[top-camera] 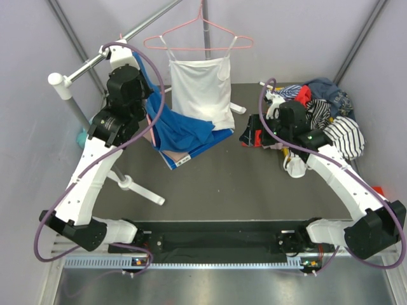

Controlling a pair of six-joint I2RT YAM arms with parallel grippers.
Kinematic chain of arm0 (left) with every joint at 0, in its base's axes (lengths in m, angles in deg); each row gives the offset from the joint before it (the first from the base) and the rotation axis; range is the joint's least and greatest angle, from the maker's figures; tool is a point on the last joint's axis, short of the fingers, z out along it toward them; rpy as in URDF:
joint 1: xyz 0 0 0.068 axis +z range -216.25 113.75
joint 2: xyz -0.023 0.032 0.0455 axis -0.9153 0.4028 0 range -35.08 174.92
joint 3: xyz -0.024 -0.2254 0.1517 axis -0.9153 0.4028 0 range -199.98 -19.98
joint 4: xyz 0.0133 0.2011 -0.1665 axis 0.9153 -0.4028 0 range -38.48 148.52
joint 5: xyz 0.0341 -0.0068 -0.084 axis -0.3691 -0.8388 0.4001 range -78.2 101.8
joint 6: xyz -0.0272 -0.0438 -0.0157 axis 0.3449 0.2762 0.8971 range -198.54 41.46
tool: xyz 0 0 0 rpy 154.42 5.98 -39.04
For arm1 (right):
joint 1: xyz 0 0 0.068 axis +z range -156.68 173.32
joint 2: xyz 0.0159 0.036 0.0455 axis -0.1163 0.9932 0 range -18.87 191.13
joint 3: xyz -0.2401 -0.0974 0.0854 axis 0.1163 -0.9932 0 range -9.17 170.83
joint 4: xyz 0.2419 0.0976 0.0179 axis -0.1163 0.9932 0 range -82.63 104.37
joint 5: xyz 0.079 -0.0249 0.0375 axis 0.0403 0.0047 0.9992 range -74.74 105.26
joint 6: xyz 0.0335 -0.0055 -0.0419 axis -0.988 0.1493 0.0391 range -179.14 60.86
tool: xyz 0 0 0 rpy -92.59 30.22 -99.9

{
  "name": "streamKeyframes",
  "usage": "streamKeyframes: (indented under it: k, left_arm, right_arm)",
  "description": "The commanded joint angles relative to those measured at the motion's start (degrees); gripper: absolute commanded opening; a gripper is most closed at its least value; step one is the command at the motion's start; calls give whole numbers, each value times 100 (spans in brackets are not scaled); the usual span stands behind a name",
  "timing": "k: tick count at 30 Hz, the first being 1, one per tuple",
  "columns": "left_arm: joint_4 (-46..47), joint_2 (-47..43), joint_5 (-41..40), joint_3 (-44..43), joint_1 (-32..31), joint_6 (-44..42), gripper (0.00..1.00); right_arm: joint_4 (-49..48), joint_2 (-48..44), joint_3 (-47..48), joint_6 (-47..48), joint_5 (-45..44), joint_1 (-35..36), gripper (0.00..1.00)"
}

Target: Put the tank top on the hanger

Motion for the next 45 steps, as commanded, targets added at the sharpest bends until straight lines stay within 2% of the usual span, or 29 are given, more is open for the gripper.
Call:
streamKeyframes:
  k: [1, 5, 6, 9, 11, 12, 19, 24, 29, 36, 45]
  left_arm:
    - [-157, -143, 29, 257, 38, 56, 0]
    - [-34, -257, 309, 318, 38, 4, 1]
    - [53, -284, 406, 310, 38, -14, 16]
    - [168, -389, 705, 310, 38, -110, 51]
    - [160, -424, 864, 275, 38, -225, 90]
    - [116, -433, 986, 248, 29, -277, 99]
    - [89, -1011, 1242, 555, 38, -515, 99]
    - [738, -1961, 1400, 1784, 38, -725, 99]
    - [802, -3086, 1751, 2829, 29, -849, 99]
    - [301, -4036, 2340, 3359, 29, -806, 99]
    - [-921, -4292, 1577, 3394, 38, 214, 99]
  right_arm:
    - [-206, -146, 172, 9, -24, -68, 91]
    - [-197, -199, 146, 9, -24, -68, 91]
    - [-197, -208, 146, 1, -33, -68, 91]
    - [-206, -251, 137, 9, -68, -68, 91]
    - [-206, -260, 145, 18, -95, -68, 91]
    - [-206, -252, 146, 27, -95, -68, 91]
    - [-206, -287, 181, 115, -191, -77, 91]
    - [-320, -480, 137, 237, -340, -77, 91]
    - [-591, -971, -47, 369, -700, -68, 91]
    - [-952, -1648, -451, 528, -1184, -68, 91]
    - [-1462, -2571, -1365, 440, -1764, -68, 91]
